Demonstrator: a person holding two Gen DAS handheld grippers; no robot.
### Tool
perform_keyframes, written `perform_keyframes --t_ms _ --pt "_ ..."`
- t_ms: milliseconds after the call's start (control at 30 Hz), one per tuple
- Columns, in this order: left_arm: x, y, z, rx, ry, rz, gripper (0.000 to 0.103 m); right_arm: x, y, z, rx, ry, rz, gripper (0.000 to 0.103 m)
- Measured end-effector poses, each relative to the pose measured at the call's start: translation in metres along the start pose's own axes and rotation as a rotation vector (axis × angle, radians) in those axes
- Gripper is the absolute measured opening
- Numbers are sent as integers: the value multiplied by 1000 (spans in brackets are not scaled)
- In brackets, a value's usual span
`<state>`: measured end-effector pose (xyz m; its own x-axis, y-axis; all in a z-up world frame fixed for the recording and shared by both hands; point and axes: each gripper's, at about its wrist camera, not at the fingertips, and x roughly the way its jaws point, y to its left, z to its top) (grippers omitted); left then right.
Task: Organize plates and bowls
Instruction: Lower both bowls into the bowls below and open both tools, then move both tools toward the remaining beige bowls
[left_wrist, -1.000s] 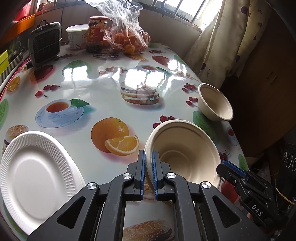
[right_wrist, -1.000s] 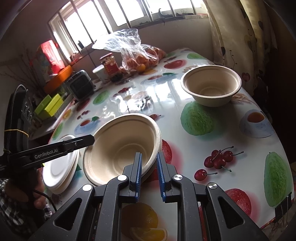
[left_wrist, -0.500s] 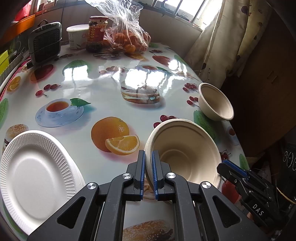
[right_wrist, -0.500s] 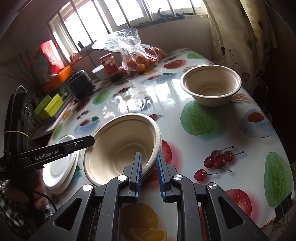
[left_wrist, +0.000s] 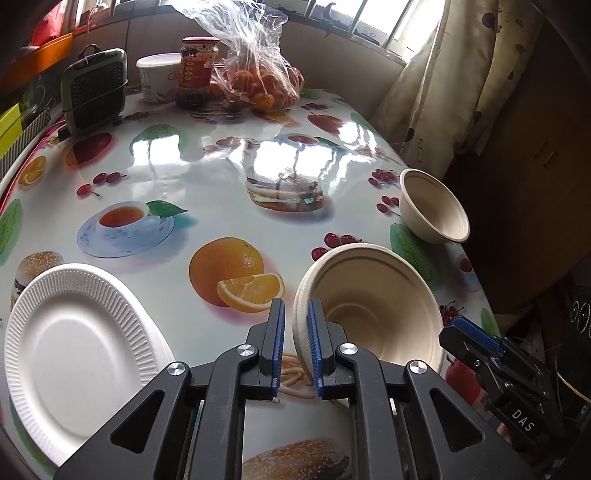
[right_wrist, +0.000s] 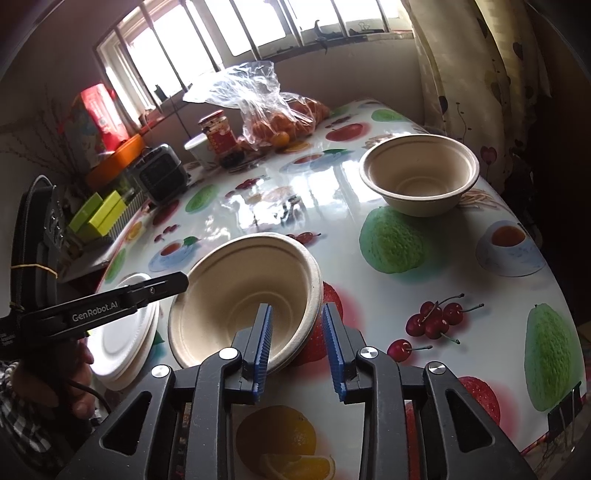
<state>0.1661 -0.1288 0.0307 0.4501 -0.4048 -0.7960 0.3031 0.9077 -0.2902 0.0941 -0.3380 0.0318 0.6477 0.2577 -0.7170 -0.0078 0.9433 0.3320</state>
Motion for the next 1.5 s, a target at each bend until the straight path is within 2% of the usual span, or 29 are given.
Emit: perform_keyframes --t_ms 167,467,1100,1500 --pt "-5 -1 4 10 -23 21 26 -4 -1 3 5 -9 -6 36" --pt "-11 -12 17 47 -59 56 35 -11 -11 12 22 -32 -23 42" --pt "0 -56 60 159 -86 34 35 -24 -42 47 44 -88 -92 43" --pt "27 -77 91 184 -68 14 35 -21 -70 69 62 -99 -150 43"
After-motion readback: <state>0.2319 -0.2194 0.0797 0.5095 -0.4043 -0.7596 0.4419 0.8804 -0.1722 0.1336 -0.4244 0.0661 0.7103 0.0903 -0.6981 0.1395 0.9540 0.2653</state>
